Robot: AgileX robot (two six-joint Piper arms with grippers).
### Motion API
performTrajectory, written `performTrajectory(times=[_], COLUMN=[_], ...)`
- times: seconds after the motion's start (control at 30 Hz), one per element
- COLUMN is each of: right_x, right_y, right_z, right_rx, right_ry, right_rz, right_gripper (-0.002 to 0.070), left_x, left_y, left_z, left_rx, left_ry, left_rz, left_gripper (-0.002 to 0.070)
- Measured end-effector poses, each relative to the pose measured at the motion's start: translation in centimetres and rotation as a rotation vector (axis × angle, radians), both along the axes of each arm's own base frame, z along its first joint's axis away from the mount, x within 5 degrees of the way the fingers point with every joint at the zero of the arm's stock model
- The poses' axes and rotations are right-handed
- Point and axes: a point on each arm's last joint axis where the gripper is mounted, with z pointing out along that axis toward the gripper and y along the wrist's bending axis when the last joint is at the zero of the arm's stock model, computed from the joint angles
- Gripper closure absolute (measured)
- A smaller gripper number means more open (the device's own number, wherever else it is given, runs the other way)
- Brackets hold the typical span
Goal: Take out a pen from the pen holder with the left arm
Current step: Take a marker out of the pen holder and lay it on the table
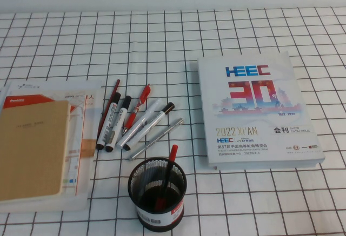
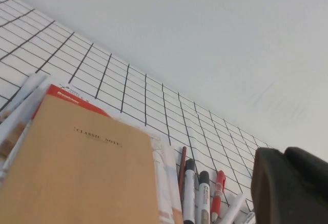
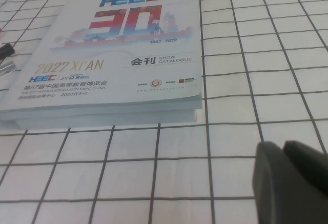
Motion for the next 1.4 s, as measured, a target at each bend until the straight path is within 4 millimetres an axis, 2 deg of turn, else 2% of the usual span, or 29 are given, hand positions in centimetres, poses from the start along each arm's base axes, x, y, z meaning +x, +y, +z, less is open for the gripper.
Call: performTrajectory(times=[0.17, 0.43, 0.63, 0.8, 0.97, 1.17, 1.4], right_x=[0.0, 0.0, 0.0, 0.0, 0.0, 0.0, 0.0], right_y=[0.0, 0.0, 0.0, 0.0, 0.0, 0.0, 0.0], right_z=[0.0, 0.0, 0.0, 0.0, 0.0, 0.0, 0.0], right_rx=[0.000, 0.000, 0.000, 0.000, 0.000, 0.000, 0.000], right_ry=[0.000, 0.000, 0.000, 0.000, 0.000, 0.000, 0.000], right_rz=[0.000, 0.000, 0.000, 0.000, 0.000, 0.000, 0.000], right_gripper=[0.0691, 0.0691, 0.0691, 0.0691, 0.0691, 0.0691, 0.0691], left_x=[-0.1, -0.8, 0.3, 2.3, 4.6, 7.8, 10.3], left_y=[-0.1, -0.7, -1.9, -2.9, -4.8, -6.2, -9.1], left_z=[0.2, 7.2, 9.7, 10.0, 9.7, 9.4, 8.8], left_rx=[0.046, 0.288, 0.453, 0.557, 0.518, 0.522, 0.556], left_ry=[0.032, 0.107, 0.228, 0.316, 0.313, 0.351, 0.353], left_rz=[-0.016, -0.116, -0.291, -0.430, -0.590, -0.668, -0.789], left_gripper=[0.0675, 0.0675, 0.0675, 0.0675, 0.0675, 0.0675, 0.0675])
